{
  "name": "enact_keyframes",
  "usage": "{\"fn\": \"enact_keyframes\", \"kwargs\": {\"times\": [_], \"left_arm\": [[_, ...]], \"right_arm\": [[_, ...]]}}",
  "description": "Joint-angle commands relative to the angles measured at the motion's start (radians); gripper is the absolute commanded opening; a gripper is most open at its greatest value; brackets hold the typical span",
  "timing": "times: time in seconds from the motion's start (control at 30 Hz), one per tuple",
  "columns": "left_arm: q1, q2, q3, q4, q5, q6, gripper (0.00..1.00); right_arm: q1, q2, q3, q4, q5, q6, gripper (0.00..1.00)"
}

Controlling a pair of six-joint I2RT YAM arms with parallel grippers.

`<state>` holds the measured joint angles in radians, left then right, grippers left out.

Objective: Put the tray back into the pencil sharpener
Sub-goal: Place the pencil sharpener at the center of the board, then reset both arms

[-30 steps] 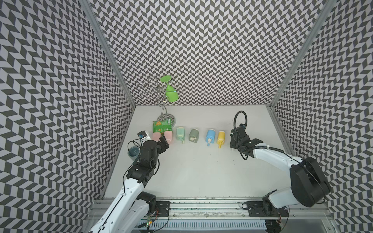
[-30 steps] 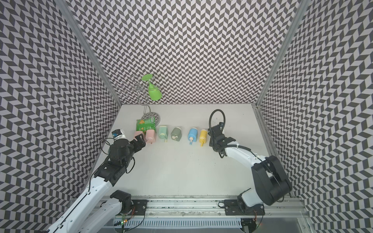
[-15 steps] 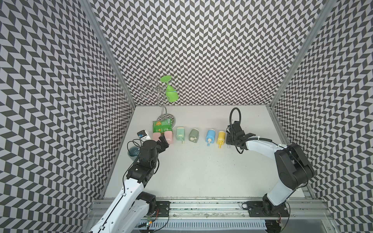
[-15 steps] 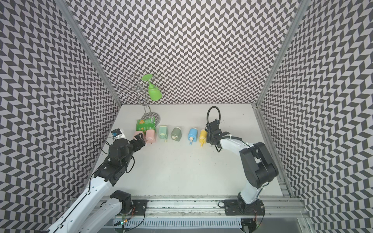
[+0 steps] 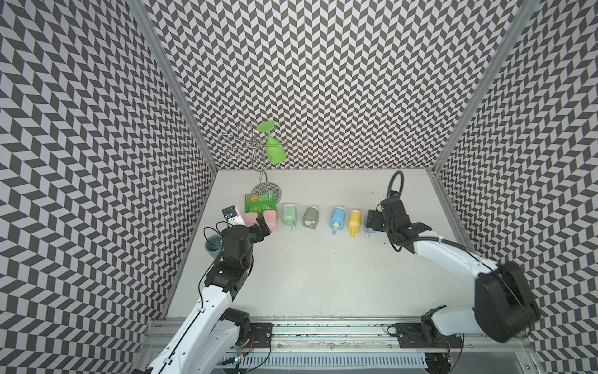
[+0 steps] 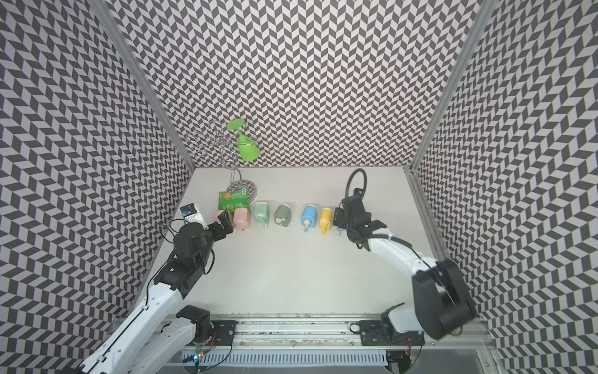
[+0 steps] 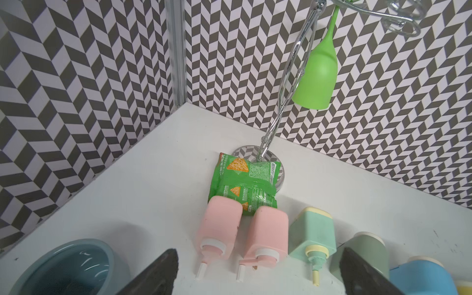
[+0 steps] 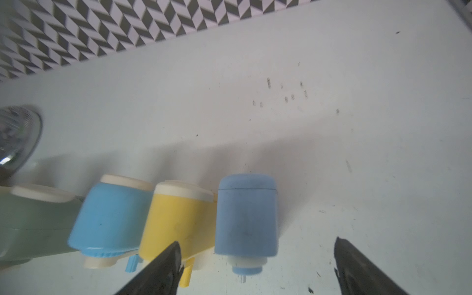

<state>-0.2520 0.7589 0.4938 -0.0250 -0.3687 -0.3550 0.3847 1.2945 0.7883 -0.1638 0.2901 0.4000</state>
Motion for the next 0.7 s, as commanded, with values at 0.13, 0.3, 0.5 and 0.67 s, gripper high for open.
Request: {"fn": "enact_keyframes", "kwargs": {"times": [0.13, 0.3, 0.5, 0.67], "left_arm": [[0.073, 0.000, -0.148, 0.339, 0.015, 0.215, 1.00], [0.134, 0.067, -0.225, 0.532, 0.099, 0.299, 1.00], [0.161, 0.171, -0.268, 0.714, 0.255, 0.335, 1.00], [0.167, 0.284, -0.309, 0.910, 0.299, 0.379, 1.00]], "right_arm": [[-0.118, -0.362, -0.400, 0.555, 0.211, -0.160, 0.99], [-0.254, -0.303, -0.548, 0.880, 0.066, -0.304, 0.99], [-0.318, -0.096, -0.534, 1.009, -0.092, -0.330, 0.99], [-0.346, -0.018, -0.558, 1.169, -0.165, -0.332, 0.99]]}}
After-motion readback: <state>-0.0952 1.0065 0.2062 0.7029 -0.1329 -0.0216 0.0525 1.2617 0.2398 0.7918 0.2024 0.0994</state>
